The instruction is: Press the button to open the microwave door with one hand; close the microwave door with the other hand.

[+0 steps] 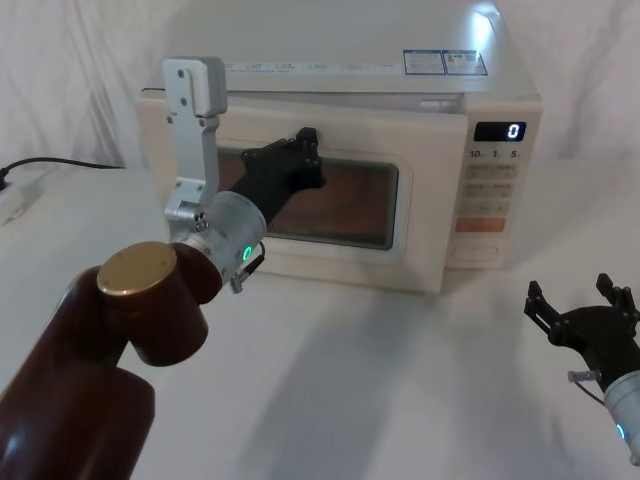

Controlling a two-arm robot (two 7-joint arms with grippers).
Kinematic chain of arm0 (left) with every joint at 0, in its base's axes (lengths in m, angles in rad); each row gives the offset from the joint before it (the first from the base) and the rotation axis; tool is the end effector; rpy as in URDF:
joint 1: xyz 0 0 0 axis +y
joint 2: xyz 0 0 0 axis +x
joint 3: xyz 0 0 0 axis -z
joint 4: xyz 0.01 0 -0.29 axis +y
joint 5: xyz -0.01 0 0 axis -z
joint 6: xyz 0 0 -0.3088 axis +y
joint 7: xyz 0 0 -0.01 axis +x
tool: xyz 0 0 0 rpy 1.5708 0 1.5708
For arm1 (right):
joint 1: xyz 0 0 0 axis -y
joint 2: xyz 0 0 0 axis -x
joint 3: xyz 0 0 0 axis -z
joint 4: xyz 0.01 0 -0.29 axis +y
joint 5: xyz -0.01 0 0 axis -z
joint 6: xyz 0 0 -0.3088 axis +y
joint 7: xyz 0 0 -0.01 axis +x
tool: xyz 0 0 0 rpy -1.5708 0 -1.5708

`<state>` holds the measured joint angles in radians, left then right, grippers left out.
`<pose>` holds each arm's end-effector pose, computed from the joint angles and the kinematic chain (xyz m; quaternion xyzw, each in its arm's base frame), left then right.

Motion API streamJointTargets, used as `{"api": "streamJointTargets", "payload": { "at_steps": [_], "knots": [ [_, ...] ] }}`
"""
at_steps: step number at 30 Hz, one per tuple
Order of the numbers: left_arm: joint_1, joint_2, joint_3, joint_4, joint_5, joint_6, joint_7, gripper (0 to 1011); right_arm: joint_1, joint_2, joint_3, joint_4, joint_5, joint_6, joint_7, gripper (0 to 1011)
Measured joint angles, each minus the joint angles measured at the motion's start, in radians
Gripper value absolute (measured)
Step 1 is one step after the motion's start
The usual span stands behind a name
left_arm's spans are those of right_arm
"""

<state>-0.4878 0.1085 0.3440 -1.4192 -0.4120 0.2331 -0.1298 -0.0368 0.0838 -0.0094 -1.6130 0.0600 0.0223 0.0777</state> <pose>0.4371 -0.0713 -0.1755 -0.0624 0.0435 0.5081 0.8579 0.3182 -0.0209 -0.2979 -0.0146 -0.0015 -0.6744 0.7382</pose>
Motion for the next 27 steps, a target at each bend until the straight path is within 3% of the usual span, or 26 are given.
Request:
{"api": "streamJointTargets", "payload": {
  "at_steps": [27],
  "knots": [
    [-0.039,-0.061,-0.027,0.072,0.058,-0.006,0.002,0,0.000,0.000,0.000,0.000,0.000,0.000,0.000,1002]
  ]
}}
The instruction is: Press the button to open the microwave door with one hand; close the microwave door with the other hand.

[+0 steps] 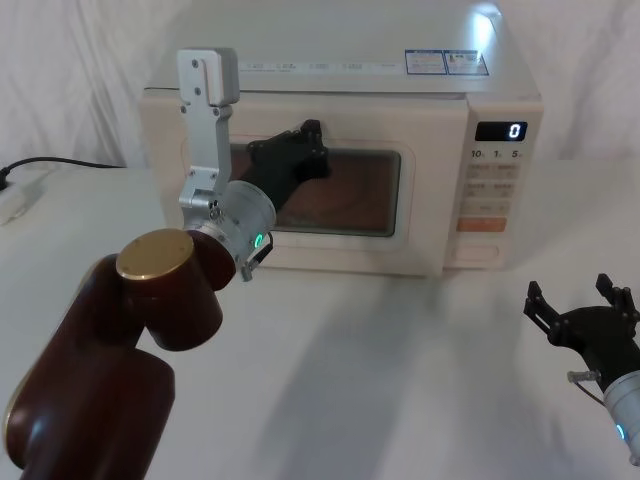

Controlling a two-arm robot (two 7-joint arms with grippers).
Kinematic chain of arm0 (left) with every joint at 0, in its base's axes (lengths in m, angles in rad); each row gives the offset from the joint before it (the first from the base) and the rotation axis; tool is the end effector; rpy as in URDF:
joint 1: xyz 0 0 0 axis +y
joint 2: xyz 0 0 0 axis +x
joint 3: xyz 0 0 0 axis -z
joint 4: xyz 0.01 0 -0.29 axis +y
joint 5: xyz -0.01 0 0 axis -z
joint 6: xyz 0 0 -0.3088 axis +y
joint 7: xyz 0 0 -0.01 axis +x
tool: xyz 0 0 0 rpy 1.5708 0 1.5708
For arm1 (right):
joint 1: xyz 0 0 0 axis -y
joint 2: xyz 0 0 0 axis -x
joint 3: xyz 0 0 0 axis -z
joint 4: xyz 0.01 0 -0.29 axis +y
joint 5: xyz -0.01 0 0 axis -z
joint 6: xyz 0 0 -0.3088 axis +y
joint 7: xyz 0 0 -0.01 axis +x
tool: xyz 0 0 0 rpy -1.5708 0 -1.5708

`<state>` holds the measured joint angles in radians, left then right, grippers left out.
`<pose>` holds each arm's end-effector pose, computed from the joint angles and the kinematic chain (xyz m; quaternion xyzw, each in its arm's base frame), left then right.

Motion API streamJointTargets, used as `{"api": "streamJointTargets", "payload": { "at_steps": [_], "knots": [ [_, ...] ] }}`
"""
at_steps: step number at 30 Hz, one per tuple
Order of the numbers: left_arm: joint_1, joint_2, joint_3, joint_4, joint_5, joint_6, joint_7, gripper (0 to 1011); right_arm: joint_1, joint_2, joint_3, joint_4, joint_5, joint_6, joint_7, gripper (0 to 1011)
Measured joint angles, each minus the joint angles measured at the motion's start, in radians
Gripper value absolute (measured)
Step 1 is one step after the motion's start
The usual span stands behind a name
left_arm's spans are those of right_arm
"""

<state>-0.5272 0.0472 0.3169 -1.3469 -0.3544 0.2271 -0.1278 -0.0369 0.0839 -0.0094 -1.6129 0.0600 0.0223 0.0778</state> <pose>0.4504 -0.0821 -0.1738 -0.0612 0.0438 0.5203 0.8507 0.3182 -0.0209 -0.2980 -0.0147 -0.0015 -0.6744 0.7382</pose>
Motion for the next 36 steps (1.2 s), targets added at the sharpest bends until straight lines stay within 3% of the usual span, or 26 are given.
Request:
{"api": "streamJointTargets", "payload": {
  "at_steps": [36],
  "knots": [
    [-0.017,-0.045,-0.037,0.045,0.049,-0.005,0.014,0,0.000,0.000,0.000,0.000,0.000,0.000,0.000,1002]
  ]
}}
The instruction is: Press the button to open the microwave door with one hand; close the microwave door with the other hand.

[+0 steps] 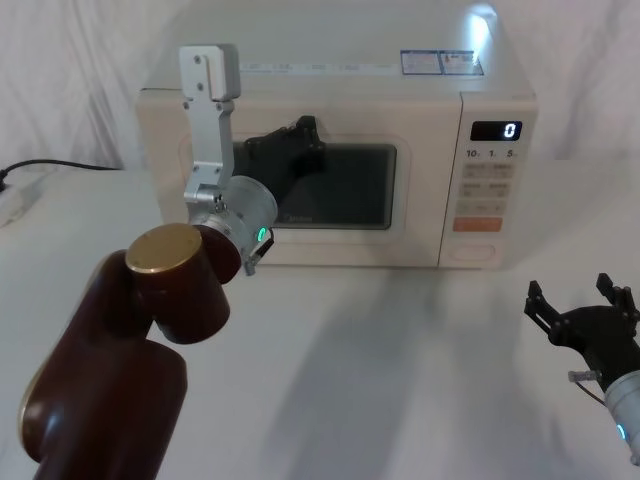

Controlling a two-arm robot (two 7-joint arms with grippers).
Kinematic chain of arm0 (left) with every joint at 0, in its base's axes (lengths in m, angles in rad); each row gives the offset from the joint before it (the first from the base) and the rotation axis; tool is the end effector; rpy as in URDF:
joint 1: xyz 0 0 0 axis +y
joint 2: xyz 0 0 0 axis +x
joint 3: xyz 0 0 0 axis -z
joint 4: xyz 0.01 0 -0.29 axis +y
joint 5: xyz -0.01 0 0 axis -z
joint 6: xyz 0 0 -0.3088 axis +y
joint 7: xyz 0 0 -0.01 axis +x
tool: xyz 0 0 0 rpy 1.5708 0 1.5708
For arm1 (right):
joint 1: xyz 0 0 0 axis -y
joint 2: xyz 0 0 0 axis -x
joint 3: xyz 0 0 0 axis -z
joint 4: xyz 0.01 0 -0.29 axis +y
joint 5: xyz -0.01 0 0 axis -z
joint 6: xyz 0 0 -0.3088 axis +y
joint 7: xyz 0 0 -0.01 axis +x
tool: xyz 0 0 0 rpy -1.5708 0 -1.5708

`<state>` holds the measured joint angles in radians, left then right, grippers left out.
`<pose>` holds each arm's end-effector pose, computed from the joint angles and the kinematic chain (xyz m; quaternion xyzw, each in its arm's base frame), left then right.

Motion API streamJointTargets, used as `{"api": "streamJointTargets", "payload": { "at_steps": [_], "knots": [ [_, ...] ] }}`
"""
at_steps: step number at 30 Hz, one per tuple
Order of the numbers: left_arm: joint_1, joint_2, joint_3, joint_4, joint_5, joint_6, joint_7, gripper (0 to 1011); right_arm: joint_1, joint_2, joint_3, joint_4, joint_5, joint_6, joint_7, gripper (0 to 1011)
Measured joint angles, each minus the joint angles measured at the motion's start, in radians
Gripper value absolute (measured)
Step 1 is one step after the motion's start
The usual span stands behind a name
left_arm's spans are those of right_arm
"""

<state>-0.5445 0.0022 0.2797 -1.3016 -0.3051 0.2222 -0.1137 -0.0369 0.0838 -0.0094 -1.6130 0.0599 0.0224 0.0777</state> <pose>0.4581 -0.0864 -0.1745 -0.0610 0.0469 0.5391 0.8387 0.3182 -0.0209 -0.2980 -0.0147 -0.0015 -0.6744 0.7382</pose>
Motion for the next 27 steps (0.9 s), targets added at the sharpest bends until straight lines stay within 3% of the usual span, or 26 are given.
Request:
{"api": "streamJointTargets", "payload": {
  "at_steps": [13,24,27],
  "knots": [
    [0.012,-0.003,-0.008,-0.026,0.005,0.016,-0.001,0,0.000,0.000,0.000,0.000,0.000,0.000,0.000,1002],
    [0.078,0.060,-0.002,-0.185,-0.018,0.091,-0.052,0,0.000,0.000,0.000,0.000,0.000,0.000,0.000,1002],
    [0.113,0.104,-0.008,-0.268,-0.045,0.122,-0.079,0,0.000,0.000,0.000,0.000,0.000,0.000,0.000,1002]
  ]
}}
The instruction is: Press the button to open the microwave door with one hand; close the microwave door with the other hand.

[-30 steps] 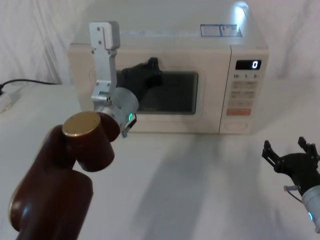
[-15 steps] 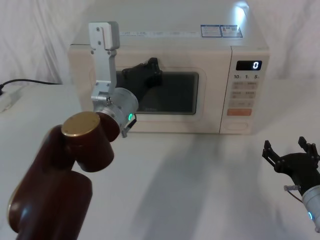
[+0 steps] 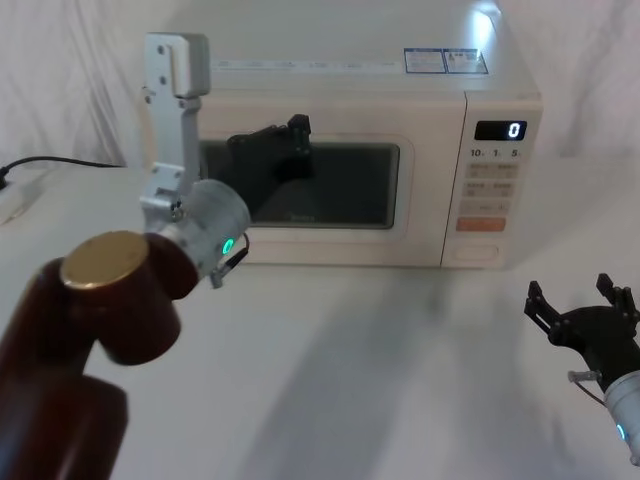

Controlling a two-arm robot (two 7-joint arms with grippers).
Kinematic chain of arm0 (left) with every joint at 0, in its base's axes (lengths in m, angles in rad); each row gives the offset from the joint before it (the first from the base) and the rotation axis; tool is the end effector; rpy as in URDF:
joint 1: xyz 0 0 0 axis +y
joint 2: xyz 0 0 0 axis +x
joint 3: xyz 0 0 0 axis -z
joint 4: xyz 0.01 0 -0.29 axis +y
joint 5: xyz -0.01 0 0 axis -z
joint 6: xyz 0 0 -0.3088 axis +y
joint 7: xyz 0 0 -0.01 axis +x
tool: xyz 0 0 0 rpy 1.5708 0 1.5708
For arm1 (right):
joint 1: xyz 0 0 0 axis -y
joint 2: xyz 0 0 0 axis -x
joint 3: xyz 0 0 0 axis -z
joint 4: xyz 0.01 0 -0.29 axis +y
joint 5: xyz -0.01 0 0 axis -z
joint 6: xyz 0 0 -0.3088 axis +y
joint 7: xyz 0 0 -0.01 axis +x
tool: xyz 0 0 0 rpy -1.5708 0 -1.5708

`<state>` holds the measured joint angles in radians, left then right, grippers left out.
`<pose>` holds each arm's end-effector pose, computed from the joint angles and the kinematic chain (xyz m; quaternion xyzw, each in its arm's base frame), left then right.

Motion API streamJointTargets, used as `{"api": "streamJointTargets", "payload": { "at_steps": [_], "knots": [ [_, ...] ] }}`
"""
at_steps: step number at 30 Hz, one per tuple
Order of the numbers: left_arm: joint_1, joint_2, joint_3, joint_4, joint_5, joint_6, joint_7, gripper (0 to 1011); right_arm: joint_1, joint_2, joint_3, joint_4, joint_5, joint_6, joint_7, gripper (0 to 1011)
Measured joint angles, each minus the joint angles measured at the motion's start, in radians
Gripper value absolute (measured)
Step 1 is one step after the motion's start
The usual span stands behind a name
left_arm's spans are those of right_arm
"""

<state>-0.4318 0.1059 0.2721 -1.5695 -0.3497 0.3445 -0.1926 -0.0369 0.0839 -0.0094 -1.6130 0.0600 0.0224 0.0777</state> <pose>0.4171 -0.0567 -0.1506 -0.0549 0.0301 0.4961 0.8660 0.3182 -0.0209 -0.2980 -0.0147 -0.0015 -0.6744 0.7382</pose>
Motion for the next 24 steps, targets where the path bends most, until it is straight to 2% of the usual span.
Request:
{"api": "streamJointTargets", "payload": {
  "at_steps": [1,8,14,17,22,24],
  "knots": [
    [0.000,0.000,0.000,0.000,0.000,0.000,0.000,0,0.000,0.000,0.000,0.000,0.000,0.000,0.000,1002],
    [0.051,0.081,-0.014,-0.108,-0.038,0.022,-0.044,0,0.000,0.000,0.000,0.000,0.000,0.000,0.000,1002],
    [0.107,0.146,-0.049,-0.171,-0.066,0.018,-0.056,0,0.000,0.000,0.000,0.000,0.000,0.000,0.000,1002],
    [0.146,0.180,-0.073,-0.192,-0.074,-0.008,-0.055,0,0.000,0.000,0.000,0.000,0.000,0.000,0.000,1002],
    [0.196,0.215,-0.097,-0.206,-0.084,-0.045,-0.048,0,0.000,0.000,0.000,0.000,0.000,0.000,0.000,1002],
    [0.222,0.230,-0.108,-0.214,-0.092,-0.059,-0.045,47,0.000,0.000,0.000,0.000,0.000,0.000,0.000,1002]
  ]
}}
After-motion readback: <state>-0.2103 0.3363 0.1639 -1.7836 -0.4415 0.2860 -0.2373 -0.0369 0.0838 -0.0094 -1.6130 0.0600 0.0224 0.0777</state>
